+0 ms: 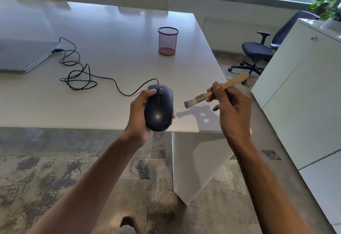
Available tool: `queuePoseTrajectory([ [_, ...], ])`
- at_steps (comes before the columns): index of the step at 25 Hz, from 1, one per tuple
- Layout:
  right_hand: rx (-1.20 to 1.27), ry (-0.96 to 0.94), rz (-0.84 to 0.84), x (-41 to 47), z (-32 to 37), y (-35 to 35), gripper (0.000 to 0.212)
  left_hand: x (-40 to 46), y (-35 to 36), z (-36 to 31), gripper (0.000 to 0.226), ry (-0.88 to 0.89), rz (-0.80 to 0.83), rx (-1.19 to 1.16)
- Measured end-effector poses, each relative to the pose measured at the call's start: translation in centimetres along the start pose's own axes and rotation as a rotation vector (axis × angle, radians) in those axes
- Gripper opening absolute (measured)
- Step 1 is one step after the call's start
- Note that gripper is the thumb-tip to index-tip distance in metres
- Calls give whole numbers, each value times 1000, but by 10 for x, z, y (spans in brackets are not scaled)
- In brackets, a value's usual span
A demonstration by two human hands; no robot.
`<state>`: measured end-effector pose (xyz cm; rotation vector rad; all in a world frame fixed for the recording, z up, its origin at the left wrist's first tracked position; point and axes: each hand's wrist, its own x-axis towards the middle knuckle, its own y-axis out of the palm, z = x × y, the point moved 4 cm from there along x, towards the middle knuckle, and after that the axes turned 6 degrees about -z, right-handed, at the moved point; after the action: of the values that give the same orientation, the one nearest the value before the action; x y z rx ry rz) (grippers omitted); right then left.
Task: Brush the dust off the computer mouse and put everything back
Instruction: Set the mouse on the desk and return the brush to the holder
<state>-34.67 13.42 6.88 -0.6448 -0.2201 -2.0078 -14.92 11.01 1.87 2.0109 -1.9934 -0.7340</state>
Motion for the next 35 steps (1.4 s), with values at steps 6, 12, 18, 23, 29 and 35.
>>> queuePoseTrajectory([
  [6, -6, 11, -46, 34, -3, 41, 22, 75, -12, -40, 37, 58, 89, 285],
  [12, -59, 7, -83, 74, -5, 87, 21, 154, -34, -58, 45, 0, 25, 477],
  [18, -120, 9, -106, 97, -16, 123, 19, 193, -41, -66, 41, -16, 158, 578],
  [23, -159, 19, -97, 112, -25, 137, 17, 207, -45, -68, 42, -31, 220, 615],
  [29, -192, 18, -61, 132, -35, 143, 16, 219, -44, -65, 38, 15, 209, 625],
  [35, -205, -1, -11, 153, -44, 149, 16, 229, -51, -67, 38, 145, 145, 690],
])
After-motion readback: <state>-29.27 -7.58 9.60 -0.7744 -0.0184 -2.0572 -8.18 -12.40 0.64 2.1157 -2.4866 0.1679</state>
